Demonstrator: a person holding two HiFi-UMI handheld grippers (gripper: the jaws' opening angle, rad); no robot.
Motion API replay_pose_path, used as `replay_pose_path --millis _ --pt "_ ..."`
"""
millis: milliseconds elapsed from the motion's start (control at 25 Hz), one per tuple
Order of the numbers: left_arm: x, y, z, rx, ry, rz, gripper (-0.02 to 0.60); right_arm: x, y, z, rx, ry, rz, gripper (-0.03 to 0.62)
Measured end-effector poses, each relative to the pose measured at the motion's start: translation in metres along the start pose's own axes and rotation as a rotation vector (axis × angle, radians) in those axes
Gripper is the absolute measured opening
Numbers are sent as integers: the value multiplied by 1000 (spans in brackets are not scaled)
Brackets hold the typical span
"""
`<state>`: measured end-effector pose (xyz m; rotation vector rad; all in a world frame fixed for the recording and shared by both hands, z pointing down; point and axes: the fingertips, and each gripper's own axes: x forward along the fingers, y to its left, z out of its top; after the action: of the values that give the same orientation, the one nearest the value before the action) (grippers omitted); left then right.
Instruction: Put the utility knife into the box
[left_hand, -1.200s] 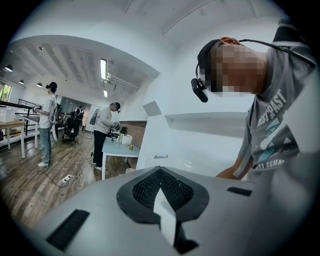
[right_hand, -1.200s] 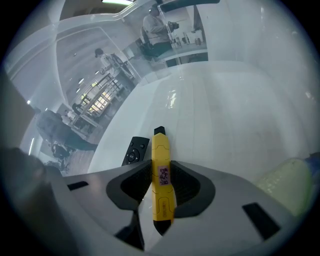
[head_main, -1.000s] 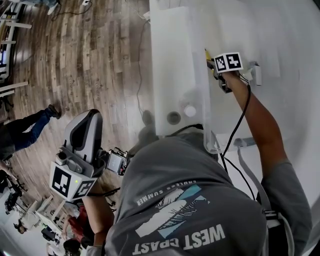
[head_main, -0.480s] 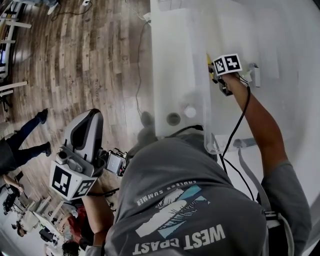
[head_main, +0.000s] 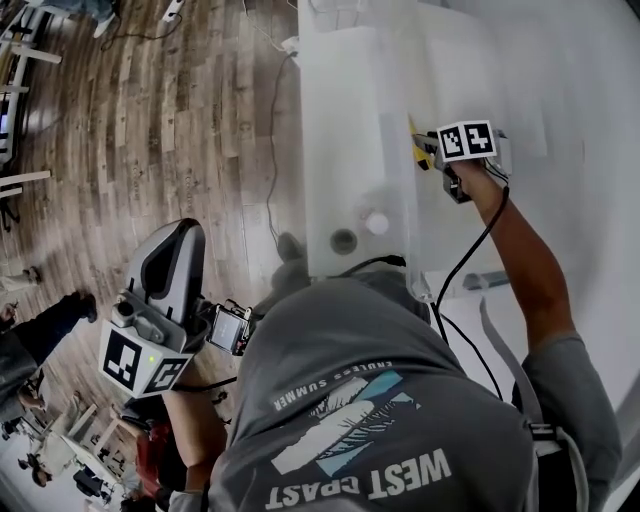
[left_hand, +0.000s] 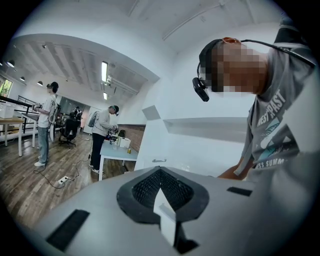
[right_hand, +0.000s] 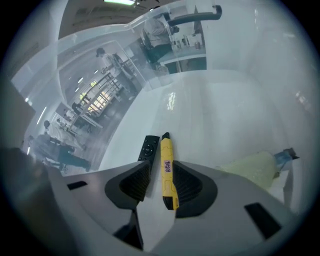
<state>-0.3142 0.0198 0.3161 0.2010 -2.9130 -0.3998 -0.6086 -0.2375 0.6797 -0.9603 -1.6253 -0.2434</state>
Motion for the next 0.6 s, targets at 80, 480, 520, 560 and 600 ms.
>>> replay_pose_path --millis 80,480,520,560,600 --pt "-3 -1 2 0 -12 -8 9 -18 9 4 3 -35 12 106" --pt "-20 -12 5 3 -81 -60 9 -126 75 49 -138 -327 55 11" --pt "-22 -14 5 4 -87 -64 9 -138 83 52 -152 -359 64 11" --pt "-24 -16 6 6 -93 -67 9 -151 91 56 -164 -392 70 11" --pt "-26 -17 7 7 -99 -69 9 -165 98 59 -175 -425 75 11"
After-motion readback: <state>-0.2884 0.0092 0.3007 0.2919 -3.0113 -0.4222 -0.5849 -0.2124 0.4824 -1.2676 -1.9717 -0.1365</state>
